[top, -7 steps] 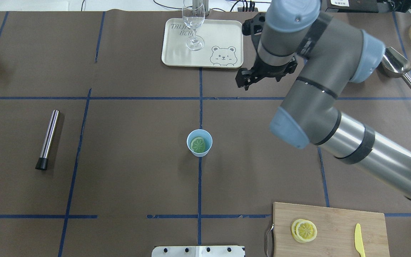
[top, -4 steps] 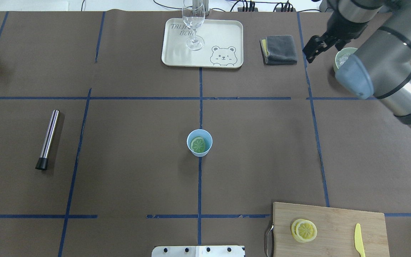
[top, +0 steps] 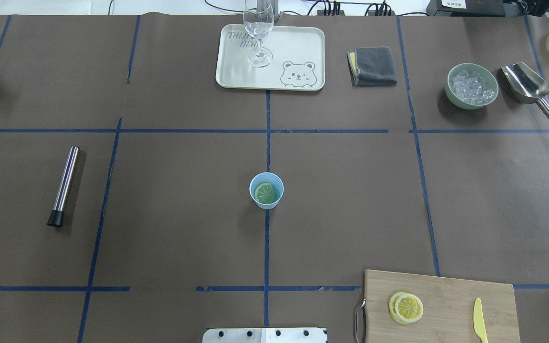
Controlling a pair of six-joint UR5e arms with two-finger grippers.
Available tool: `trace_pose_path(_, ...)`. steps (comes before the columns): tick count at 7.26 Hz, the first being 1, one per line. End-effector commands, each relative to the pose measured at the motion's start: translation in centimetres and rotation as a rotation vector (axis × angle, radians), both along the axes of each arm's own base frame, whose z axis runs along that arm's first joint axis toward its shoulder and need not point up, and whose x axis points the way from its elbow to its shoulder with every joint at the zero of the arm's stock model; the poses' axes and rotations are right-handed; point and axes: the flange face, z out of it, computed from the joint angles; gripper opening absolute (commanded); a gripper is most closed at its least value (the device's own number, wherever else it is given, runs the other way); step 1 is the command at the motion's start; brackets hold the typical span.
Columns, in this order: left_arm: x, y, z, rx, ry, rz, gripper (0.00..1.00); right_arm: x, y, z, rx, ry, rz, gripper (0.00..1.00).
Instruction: Squeeze lemon into cup
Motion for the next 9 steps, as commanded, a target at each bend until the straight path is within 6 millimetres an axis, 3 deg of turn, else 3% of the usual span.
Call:
trace_pose_path(1, 6.4, -0.1, -0.6, -0.141, 0.052, -0.011, 1.0, 6.6, 5.1, 6.1, -0.068, -0.007, 0.105, 1.0)
trace_pose_path(3, 11.7, 0.3, 0.0, -0.237, 0.021, -0.077, 1.0, 6.9, 6.0, 7.2, -0.09, -0.006, 0.112, 1.0)
trace_pose_path(4, 14.6, 0.9, 0.1, -0.341, 0.056, -0.113, 0.93, 7.0, 6.3, 7.6, -0.097, -0.005, 0.112, 1.0)
trace_pose_path(5, 16.5, 1.2, 0.6, -0.387, 0.045, -0.165, 0.77, 7.0, 6.4, 7.8, -0.098, -0.005, 0.111, 1.0)
trace_pose_path(6, 17.6, 1.1, 2.1, -0.405, 0.019, -0.172, 0.72, 7.0, 6.7, 8.0, -0.103, -0.004, 0.112, 1.0)
trace_pose_path(9, 22.5, 2.5, 4.0, -0.43, 0.038, -0.124, 0.73, 7.0, 6.7, 8.2, -0.109, -0.003, 0.113, 1.0)
